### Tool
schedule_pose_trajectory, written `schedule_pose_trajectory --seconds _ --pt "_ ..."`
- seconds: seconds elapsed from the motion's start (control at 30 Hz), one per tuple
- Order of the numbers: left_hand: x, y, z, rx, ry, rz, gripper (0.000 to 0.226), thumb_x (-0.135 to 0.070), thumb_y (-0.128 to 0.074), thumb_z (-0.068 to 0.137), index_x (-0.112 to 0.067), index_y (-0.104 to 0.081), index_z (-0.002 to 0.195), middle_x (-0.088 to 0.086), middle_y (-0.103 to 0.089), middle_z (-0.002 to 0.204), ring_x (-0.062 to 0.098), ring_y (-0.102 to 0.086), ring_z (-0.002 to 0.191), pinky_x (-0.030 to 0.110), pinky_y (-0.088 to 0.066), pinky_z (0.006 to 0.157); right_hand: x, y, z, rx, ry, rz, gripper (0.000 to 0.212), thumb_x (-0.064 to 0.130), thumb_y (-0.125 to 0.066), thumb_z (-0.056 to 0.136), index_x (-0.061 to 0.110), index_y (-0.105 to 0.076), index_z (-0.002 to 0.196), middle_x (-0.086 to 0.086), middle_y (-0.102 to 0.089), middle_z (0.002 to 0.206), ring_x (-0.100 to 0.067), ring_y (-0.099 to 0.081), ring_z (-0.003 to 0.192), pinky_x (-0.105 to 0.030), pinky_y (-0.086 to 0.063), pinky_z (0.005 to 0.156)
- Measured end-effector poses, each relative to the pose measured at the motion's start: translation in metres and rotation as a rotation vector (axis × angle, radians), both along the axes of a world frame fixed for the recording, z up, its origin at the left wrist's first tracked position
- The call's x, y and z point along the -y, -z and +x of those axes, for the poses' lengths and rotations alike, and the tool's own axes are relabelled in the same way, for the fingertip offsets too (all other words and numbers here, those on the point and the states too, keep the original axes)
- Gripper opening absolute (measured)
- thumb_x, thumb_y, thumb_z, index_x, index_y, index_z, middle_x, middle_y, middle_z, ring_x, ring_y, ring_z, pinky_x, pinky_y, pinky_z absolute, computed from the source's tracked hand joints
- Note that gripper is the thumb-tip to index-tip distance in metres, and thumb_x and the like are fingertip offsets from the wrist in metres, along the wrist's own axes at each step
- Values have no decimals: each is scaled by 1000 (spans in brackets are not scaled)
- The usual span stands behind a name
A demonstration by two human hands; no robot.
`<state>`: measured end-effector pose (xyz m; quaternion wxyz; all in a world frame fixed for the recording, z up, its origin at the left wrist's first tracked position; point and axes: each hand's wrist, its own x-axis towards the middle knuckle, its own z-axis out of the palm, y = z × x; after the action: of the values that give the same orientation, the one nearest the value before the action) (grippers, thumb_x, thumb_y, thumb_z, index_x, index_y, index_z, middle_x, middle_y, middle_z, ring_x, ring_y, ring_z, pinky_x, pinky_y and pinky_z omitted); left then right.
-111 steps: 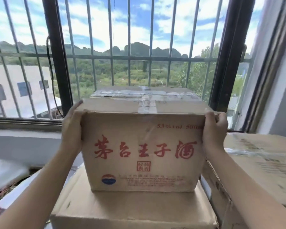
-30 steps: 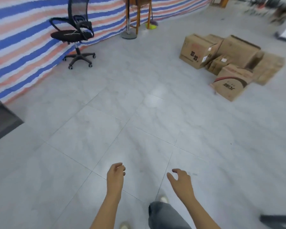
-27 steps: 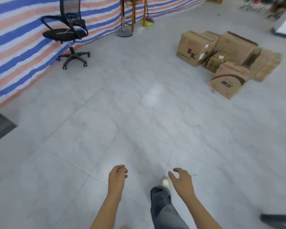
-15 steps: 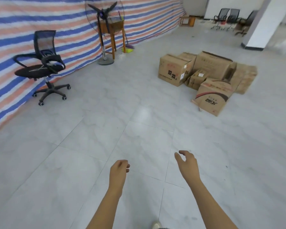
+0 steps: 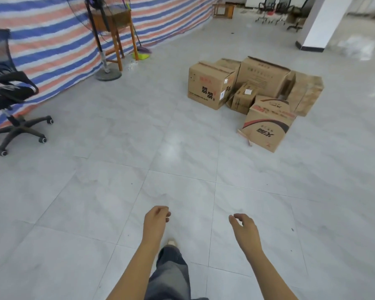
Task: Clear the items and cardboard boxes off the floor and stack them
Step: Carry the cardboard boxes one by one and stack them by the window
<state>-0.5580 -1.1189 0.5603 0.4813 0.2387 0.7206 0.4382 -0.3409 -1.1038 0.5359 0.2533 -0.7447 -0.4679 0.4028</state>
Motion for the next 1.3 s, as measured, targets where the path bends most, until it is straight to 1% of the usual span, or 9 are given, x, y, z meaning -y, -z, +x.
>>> schedule_pose_trajectory --seconds 0.13,0.27,0.47,0.6,0.73,0.87,1.03,1.13,1.3 --pt "-100 -24 -39 0 30 82 12 -12 -50 93 -12 -60 86 6 -62 90 17 -58 79 24 -43 68 -87 -8 -34 -20 57 25 34 27 -49 94 6 -57 120 -9 -54 129 -22 -46 122 -31 -37 94" --pt "-181 -47 -84 -6 -34 129 13 -13 -50 93 -13 -60 84 4 -62 87 18 -58 80 31 -41 80 -165 -26 -81 -39 33 65 34 26 -49 94 7 -56 122 -9 -52 130 -22 -44 123 -31 -36 97" --pt "-240 -13 -100 29 39 -31 13 -13 -50 93 -10 -60 85 8 -63 90 19 -58 80 32 -40 78 -230 -13 -114 24 -19 -13 34 27 -48 95 10 -55 123 -8 -51 131 -22 -43 124 -29 -35 96" --pt "-283 7 -111 18 50 -155 15 -12 -49 93 -2 -60 97 12 -63 95 23 -58 87 32 -39 78 -282 -1 -123 51 -34 -93 34 27 -46 95 9 -55 123 -9 -52 132 -23 -47 122 -30 -36 99" --pt "-361 10 -130 -18 -4 -134 17 -12 -48 94 -2 -59 100 11 -63 95 24 -58 89 33 -39 78 -369 4 -139 21 -70 -58 35 27 -47 95 8 -55 124 -9 -52 131 -23 -47 122 -31 -36 99" --pt "-458 11 -137 -55 18 -130 15 -12 -48 93 -2 -60 97 11 -63 93 23 -57 85 32 -39 77 -480 7 -149 -30 -73 -18 36 27 -47 95 8 -54 125 -10 -50 132 -24 -44 123 -31 -35 98" --pt "-584 -15 -137 -102 22 -67 13 -12 -49 93 -6 -60 93 7 -62 88 20 -58 83 31 -40 77 -614 -23 -143 -75 5 58 35 27 -46 96 9 -54 124 -9 -49 130 -22 -43 123 -29 -34 93" --pt "-642 -27 -132 -109 44 -29 13 -13 -48 94 -7 -60 94 6 -63 88 19 -58 82 32 -41 80 -668 -29 -145 -87 13 47 35 27 -45 96 10 -54 124 -8 -50 130 -21 -45 122 -30 -36 95" --pt "-708 -9 -139 -74 23 -105 13 -12 -48 95 -4 -58 96 10 -62 91 24 -58 87 33 -42 81 -721 -9 -157 -56 -48 -46 35 28 -46 96 10 -53 125 -7 -50 131 -20 -46 121 -28 -36 95"
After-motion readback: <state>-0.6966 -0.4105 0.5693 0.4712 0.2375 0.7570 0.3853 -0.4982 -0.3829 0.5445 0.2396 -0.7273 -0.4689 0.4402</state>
